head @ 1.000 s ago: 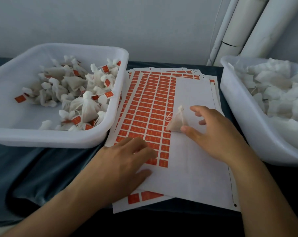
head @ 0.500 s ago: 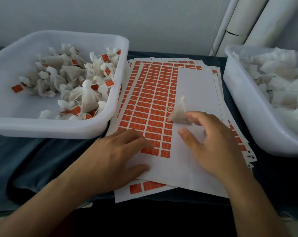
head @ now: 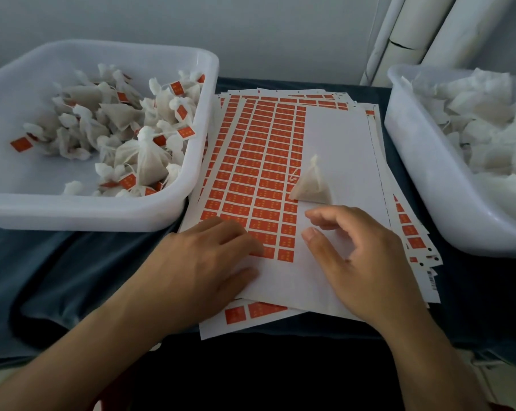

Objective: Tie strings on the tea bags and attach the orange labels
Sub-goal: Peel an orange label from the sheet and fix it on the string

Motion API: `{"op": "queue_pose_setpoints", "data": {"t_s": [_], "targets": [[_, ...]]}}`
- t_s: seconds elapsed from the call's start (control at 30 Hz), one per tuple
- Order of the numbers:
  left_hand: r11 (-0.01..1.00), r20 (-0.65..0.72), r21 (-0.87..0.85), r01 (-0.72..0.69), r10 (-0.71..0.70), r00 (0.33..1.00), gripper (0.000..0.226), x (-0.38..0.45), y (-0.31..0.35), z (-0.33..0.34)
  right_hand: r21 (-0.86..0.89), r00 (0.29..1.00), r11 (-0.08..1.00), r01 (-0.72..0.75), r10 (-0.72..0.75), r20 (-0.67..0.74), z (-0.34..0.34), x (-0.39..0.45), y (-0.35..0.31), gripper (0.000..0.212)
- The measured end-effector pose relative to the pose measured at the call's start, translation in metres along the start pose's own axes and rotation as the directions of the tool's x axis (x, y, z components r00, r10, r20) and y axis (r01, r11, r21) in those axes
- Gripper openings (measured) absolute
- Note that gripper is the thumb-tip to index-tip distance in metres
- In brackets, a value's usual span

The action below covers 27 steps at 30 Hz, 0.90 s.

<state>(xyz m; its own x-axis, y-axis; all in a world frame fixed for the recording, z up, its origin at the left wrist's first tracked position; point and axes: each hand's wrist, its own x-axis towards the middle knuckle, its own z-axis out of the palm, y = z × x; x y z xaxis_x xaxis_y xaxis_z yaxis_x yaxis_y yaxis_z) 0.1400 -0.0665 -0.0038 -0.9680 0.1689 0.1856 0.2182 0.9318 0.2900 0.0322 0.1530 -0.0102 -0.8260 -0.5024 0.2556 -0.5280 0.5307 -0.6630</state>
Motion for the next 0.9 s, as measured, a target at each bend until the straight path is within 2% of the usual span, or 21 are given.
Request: {"op": "queue_pose_setpoints", "data": {"t_s": [0.1,0.2,0.4,0.6,0.9], "targets": [[1.0,0.049,-0.005,-0.003,0.003,0.999,0.055,-0.005,0.005,0.004,0.015,1.0,1.0,-0.001,0.001,-0.009,-0.001,-0.001,0.002,0.039],[1.0,0.016,0.003,0.019,-0.019,1.0,0.054,-0.006,0.011,0.005,0.086,0.999,0.996,-0.004,0.008,-0.049,-0.002,-0.002,0.004,0.038],[1.0,0.051,-0.007,-0.023,0.024,0.998,0.057,-0.011,0.006,-0.002,0.178,0.996,0.984,-0.024,0.039,-0.077,-0.005,-0.003,0.006,0.03],[0.994,0.046,0.023,-0.105,0.104,0.994,0.041,-0.013,0.002,-0.001,0.213,0.996,0.977,-0.025,0.043,-0.079,-0.006,-0.004,0.006,0.035],[0.989,0.008,-0.012,-0.149,0.149,0.989,0.037,-0.019,-0.006,-0.005,0.23,0.996,0.973,-0.02,0.038,-0.075,-0.004,-0.008,0.004,0.034]]}}
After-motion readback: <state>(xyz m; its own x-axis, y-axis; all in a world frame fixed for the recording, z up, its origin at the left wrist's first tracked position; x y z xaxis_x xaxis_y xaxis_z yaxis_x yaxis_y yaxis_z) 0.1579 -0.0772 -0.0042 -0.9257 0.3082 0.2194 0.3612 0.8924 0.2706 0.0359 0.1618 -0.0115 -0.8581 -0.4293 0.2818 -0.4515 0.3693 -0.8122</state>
